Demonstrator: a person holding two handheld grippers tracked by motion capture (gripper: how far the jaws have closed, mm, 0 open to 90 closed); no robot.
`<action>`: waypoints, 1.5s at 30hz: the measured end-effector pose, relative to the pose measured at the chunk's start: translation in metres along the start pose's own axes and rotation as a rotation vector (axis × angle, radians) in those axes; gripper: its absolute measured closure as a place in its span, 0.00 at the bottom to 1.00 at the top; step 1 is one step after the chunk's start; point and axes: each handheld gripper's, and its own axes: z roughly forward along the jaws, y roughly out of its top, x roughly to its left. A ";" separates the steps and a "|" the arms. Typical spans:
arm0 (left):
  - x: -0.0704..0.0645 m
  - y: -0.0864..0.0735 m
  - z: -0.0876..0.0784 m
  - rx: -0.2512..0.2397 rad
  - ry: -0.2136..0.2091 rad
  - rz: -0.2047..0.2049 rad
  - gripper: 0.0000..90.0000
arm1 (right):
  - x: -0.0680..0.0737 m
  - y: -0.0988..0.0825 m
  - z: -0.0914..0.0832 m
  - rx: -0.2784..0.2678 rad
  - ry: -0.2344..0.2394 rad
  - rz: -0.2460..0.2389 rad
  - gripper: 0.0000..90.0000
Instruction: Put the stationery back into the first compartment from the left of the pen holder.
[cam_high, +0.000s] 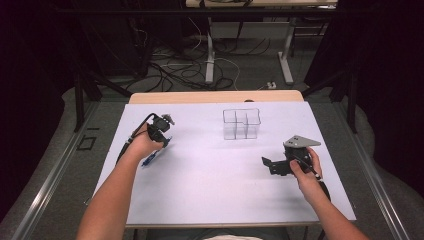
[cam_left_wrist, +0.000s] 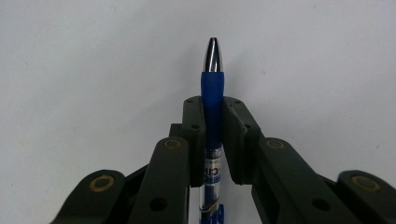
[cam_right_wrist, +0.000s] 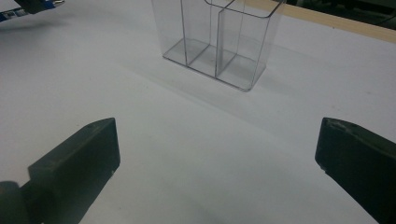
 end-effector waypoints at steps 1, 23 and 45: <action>0.001 0.000 -0.001 0.000 -0.001 0.003 0.89 | 0.000 0.000 0.000 0.002 0.001 0.004 0.00; 0.015 -0.001 -0.022 -0.175 -0.160 -0.199 0.89 | -0.001 0.000 0.000 -0.002 0.002 0.003 0.00; 0.009 -0.005 -0.047 -0.309 -0.188 -0.213 0.89 | -0.001 0.000 0.001 0.001 0.004 0.001 0.00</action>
